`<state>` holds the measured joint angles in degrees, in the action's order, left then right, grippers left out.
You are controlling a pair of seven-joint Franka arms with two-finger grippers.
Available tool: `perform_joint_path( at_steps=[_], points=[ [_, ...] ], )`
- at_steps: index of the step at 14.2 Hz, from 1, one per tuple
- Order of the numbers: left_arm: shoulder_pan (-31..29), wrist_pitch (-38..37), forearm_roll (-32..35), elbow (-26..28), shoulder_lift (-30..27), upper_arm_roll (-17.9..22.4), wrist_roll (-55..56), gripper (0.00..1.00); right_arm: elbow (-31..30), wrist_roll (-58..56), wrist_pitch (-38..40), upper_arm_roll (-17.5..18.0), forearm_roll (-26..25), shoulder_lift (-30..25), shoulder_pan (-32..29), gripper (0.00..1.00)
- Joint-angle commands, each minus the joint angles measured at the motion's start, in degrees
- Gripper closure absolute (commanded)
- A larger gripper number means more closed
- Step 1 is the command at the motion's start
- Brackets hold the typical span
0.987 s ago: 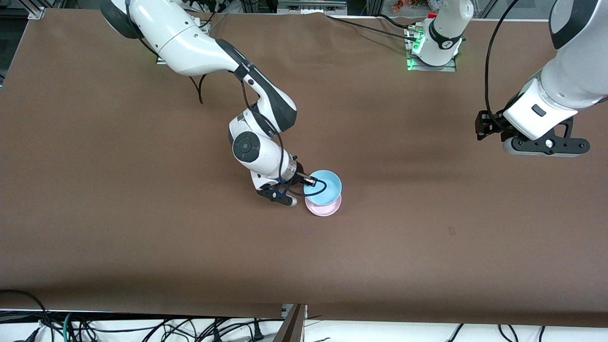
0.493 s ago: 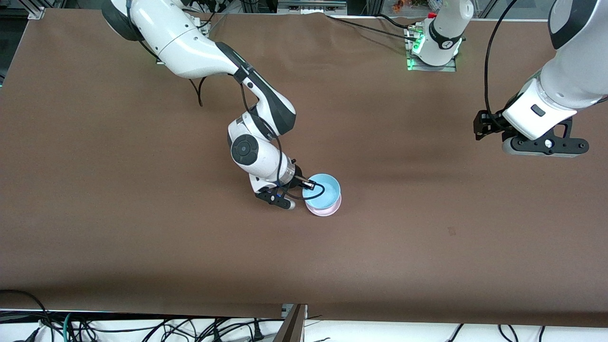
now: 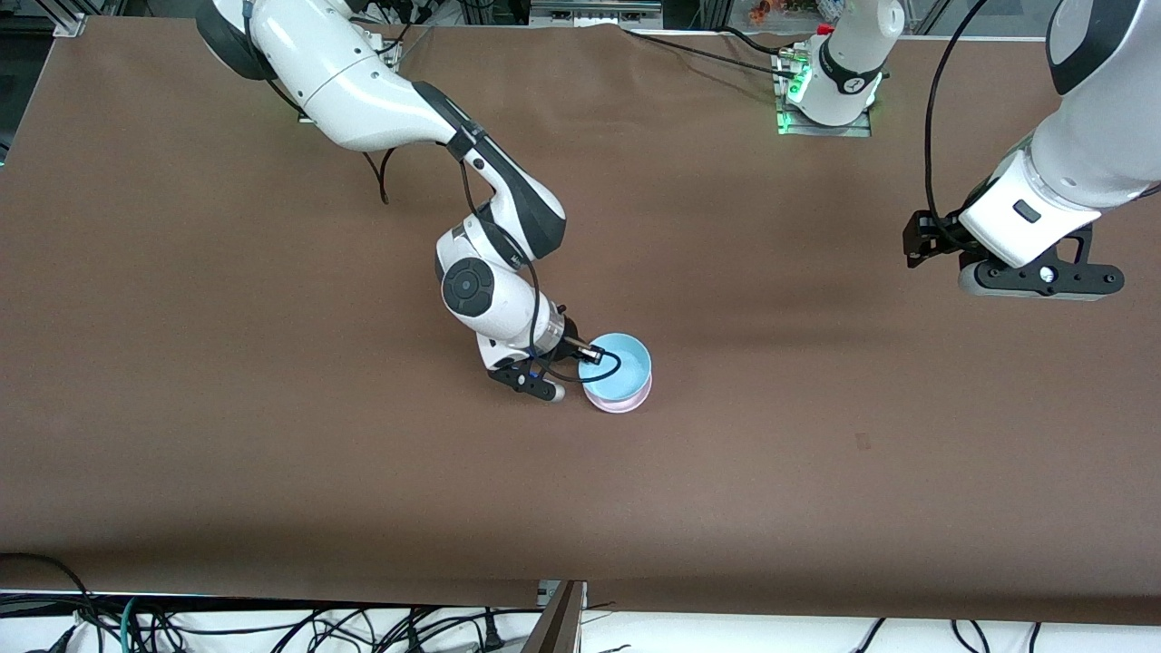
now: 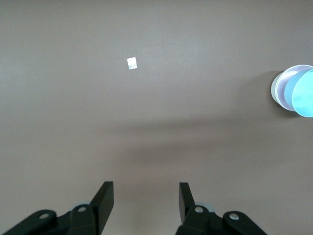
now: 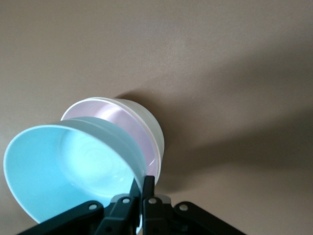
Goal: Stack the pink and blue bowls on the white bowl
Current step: 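Open the right gripper to release the blue bowl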
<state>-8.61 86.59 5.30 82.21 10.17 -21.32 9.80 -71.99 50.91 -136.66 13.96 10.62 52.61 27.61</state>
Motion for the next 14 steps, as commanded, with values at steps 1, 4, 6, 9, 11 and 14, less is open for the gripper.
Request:
perform_joint_path(
  at_steps=[1, 4, 6, 9, 11, 14],
  points=[
    [-0.2, 0.7, -1.1, 0.8, -0.8, -0.1, -0.8, 0.36, 2.9, 0.5, -0.1, -0.4, -0.7, 1.8, 0.9, 1.00],
    [-0.1, 0.8, -1.1, 0.7, -0.5, -0.1, -0.7, 0.35, 2.9, 0.4, -0.1, -0.5, -0.7, 2.1, 0.9, 1.00],
    [-0.2, 0.8, -1.1, 0.7, -0.5, -0.1, -0.7, 0.32, 2.9, 0.3, -0.1, -0.8, -0.7, 2.1, 0.9, 1.00],
    [-0.2, 2.2, -1.2, 0.7, -0.4, -0.1, -0.6, 0.30, 2.9, 0.4, -0.1, -0.8, -0.7, 2.2, 0.9, 1.00],
    [-0.2, 3.6, -1.2, 0.7, 0.2, -0.1, -0.4, 0.15, 2.9, 0.7, -0.1, -0.8, -0.7, 2.2, 0.9, 0.69],
    [-0.3, 5.2, -1.3, 0.6, 0.4, -0.1, 1.4, 0.00, 2.9, 2.0, 0.2, -0.9, -0.7, 2.1, 0.9, 0.00]
  ],
)
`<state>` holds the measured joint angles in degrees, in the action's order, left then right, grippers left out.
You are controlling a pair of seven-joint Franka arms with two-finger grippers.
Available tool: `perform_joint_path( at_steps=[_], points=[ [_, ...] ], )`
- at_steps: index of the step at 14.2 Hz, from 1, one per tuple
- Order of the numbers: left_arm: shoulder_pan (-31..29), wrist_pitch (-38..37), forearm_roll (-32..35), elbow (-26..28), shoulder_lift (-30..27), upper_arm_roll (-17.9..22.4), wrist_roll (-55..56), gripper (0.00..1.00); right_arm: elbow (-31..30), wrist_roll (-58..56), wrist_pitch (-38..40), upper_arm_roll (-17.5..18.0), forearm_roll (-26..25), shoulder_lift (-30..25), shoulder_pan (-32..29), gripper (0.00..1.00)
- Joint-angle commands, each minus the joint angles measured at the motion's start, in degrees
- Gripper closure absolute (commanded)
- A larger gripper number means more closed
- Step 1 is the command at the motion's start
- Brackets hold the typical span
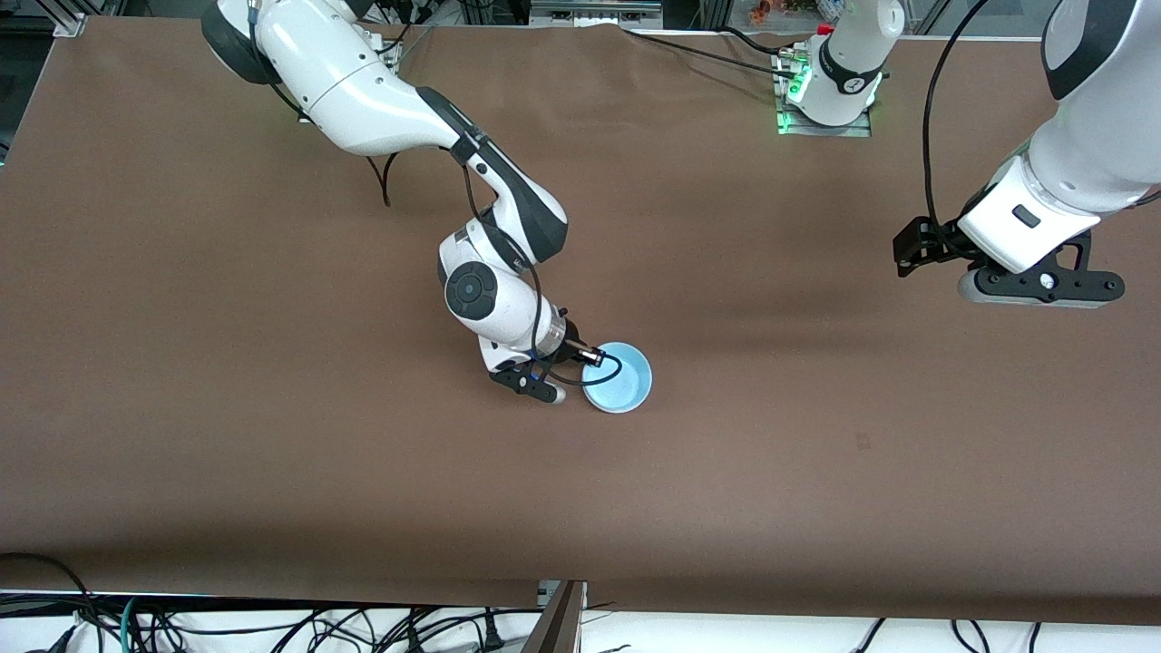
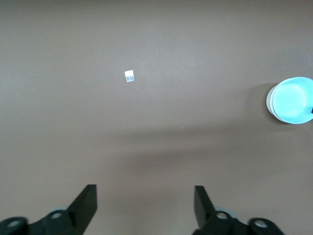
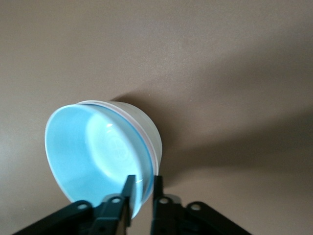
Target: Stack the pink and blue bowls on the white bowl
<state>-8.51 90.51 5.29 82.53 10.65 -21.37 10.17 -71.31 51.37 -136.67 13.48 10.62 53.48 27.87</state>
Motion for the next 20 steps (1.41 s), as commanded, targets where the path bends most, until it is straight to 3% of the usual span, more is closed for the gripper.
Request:
perform_joint_path(
  at_steps=[1, 3, 6, 12, 15, 17, 20],
  points=[
    [-0.4, 1.3, -1.2, 0.3, 0.0, -0.1, 1.5, 0.00, 2.2, 1.5, 0.6, -0.4, -0.7, 0.9, 0.6, 0.00],
    [-0.5, 1.4, -1.2, 0.3, 0.0, -0.1, 3.0, 0.00, 2.3, 1.2, 4.6, -0.6, -0.6, -0.7, 0.0, 0.00],
    [-0.5, 3.9, -1.3, 0.3, 0.3, -0.1, 8.3, 0.00, 4.4, -3.6, 18.7, -2.8, -1.9, -6.0, -2.5, 0.00],
    [-0.3, 4.1, -1.2, 0.3, 0.4, -0.1, 9.1, 0.00, 4.4, -31.8, 45.0, -3.0, -10.7, -15.7, -12.3, 0.00],
    [-0.3, 4.1, -1.2, 0.3, 0.4, -0.1, 9.0, 0.00, 4.3, -43.8, 55.2, -3.5, -11.1, -19.3, -19.0, 0.00],
    [-0.2, 4.1, -1.2, 0.3, 0.5, -0.1, 9.1, 0.00, 4.2, -47.9, 59.8, -3.3, -11.6, -23.1, -22.9, 0.00],
    [0.4, 4.1, -1.1, 0.0, 1.7, -0.1, 9.1, 0.00, -2.1, -48.5, 58.3, -5.6, -12.4, -31.3, -24.3, 0.00]
  ],
)
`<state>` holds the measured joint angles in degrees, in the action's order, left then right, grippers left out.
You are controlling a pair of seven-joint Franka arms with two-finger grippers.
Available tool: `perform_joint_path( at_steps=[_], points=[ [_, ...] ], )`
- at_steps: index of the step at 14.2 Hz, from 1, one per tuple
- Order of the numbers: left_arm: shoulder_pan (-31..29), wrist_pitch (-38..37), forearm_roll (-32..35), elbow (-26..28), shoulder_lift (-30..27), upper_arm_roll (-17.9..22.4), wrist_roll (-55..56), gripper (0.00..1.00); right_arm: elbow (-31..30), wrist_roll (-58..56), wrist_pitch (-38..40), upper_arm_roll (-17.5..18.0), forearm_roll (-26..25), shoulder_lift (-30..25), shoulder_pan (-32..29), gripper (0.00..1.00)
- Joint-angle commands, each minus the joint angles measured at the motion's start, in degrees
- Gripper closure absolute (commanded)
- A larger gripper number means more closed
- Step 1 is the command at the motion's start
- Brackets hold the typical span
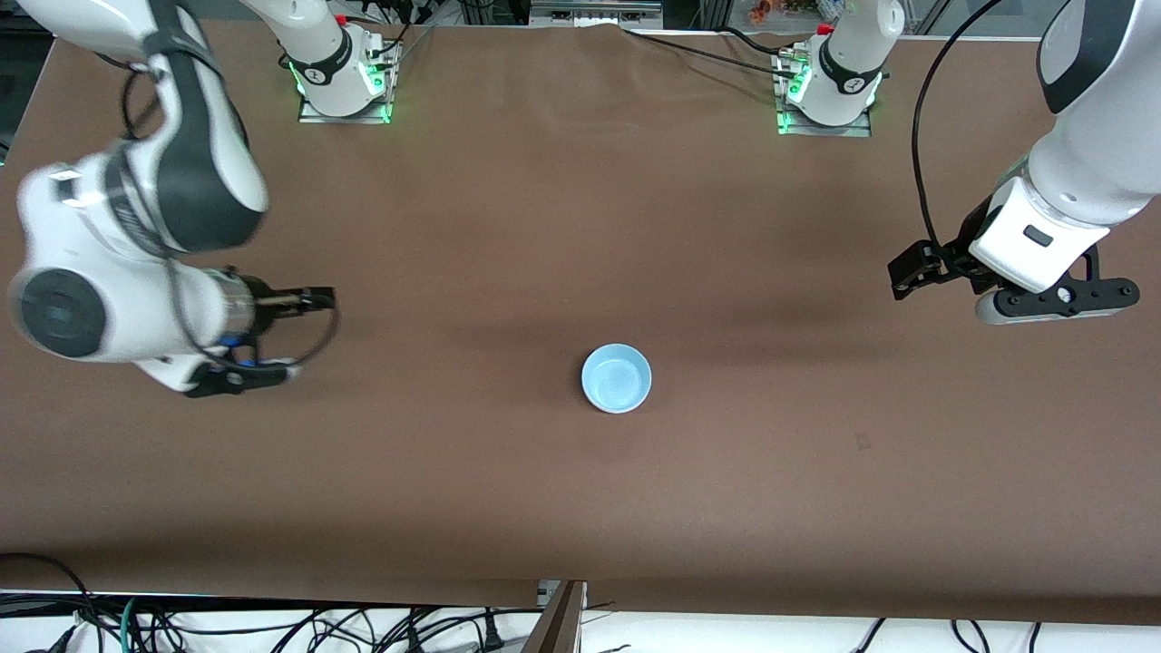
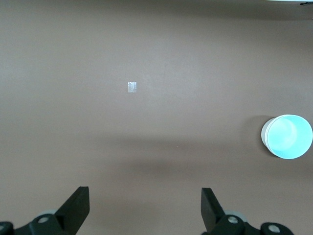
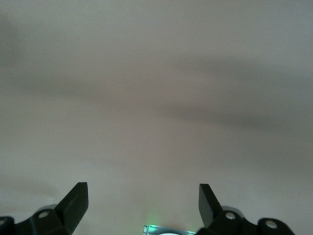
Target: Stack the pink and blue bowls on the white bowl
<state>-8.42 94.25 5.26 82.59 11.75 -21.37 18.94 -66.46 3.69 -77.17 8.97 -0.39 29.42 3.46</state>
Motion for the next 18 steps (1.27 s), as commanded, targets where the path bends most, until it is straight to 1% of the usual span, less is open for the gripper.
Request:
perform_joint_path(
  at_steps=[1, 2, 3, 5, 6, 8, 11, 15, 18],
  points=[
    [0.4, 0.4, -0.8, -1.2, 1.4, -0.2, 0.2, 0.00, -7.2, -1.0, -1.6, -2.4, -2.1, -9.4, 0.1, 0.00],
    [0.4, 0.4, -0.9, -2.9, 2.7, -0.2, 0.3, 0.00, -7.2, -1.0, -1.8, -3.6, -2.2, -11.5, -0.1, 0.00],
    [0.5, 0.4, -0.8, -4.4, 3.6, -0.3, 0.4, 0.00, -7.2, -0.7, -1.9, -4.0, -2.2, -13.6, -0.8, 0.00],
    [0.9, 0.4, -0.9, -4.9, 4.2, -0.3, 0.4, 0.00, -7.5, -0.7, -1.9, -4.0, -2.4, -17.6, -1.4, 0.00],
    [0.9, 0.4, -0.9, -4.9, 4.2, -0.3, 0.4, 0.00, -8.0, -0.7, -2.7, -4.0, -2.9, -18.3, -2.1, 0.00],
    [0.9, 0.4, -0.9, -4.9, 4.2, -0.3, 0.4, 0.00, -10.4, -0.9, -3.3, -4.3, -3.1, -20.2, -2.9, 0.00],
    [0.9, 0.4, -0.9, -4.9, 4.2, -0.3, 0.4, 0.00, -16.1, -0.1, -3.0, -4.5, -2.9, -25.1, -3.4, 0.00],
    [0.9, 0.4, -0.8, -4.9, 4.2, -0.3, 0.2, 0.00, -18.1, -0.3, -1.8, -4.5, -2.2, -26.4, -3.4, 0.00],
    [0.9, 0.4, -0.8, -4.9, 4.2, -0.3, 0.2, 0.00, -17.7, 0.3, -1.5, -4.6, -2.2, -25.8, -3.4, 0.00]
  ],
)
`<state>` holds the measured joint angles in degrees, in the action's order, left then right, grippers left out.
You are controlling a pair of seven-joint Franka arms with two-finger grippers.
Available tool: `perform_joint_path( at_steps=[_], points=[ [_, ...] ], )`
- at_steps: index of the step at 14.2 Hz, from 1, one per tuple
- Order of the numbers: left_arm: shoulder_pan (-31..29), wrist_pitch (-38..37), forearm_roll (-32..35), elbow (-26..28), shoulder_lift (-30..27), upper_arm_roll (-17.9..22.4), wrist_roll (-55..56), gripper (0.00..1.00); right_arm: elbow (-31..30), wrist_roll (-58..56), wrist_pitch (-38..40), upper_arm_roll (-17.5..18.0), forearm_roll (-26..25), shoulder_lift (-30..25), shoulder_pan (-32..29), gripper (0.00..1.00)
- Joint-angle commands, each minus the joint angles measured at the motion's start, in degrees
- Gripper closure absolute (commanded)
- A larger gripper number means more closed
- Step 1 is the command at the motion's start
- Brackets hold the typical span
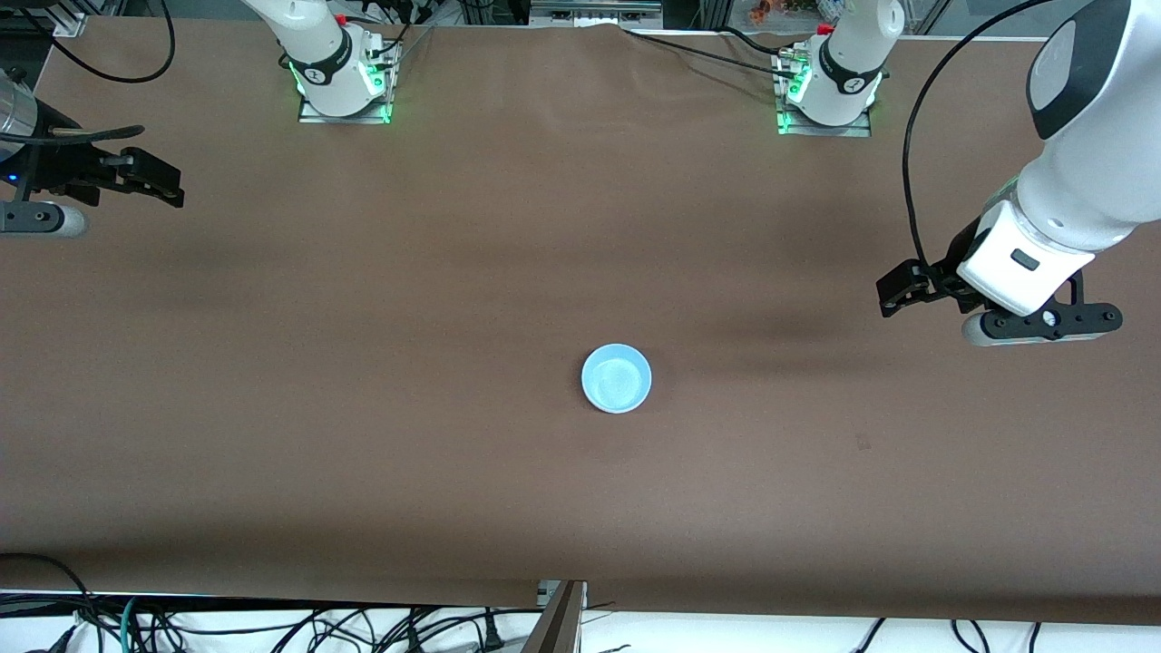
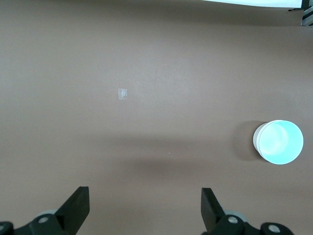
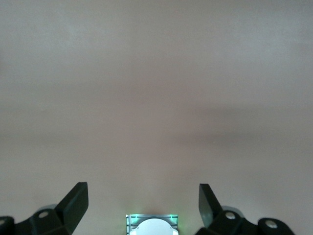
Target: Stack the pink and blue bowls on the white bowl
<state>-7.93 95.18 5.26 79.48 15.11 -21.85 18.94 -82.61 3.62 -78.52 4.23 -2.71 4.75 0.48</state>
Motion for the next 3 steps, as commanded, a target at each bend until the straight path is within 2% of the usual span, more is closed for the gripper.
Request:
perform_joint_path(
  at_steps=[1, 3],
  points=[
    [0.5, -0.5, -0.7, -1.8, 0.9, 0.1, 0.2, 0.00, -1.1, 0.3, 0.6, -0.2, 0.2, -0.7, -0.4, 0.00],
    [0.5, -0.6, -0.7, -1.8, 0.9, 0.1, 0.1, 0.00, -0.3, 0.2, 0.9, -0.4, 0.3, -0.3, -0.4, 0.00]
  ],
)
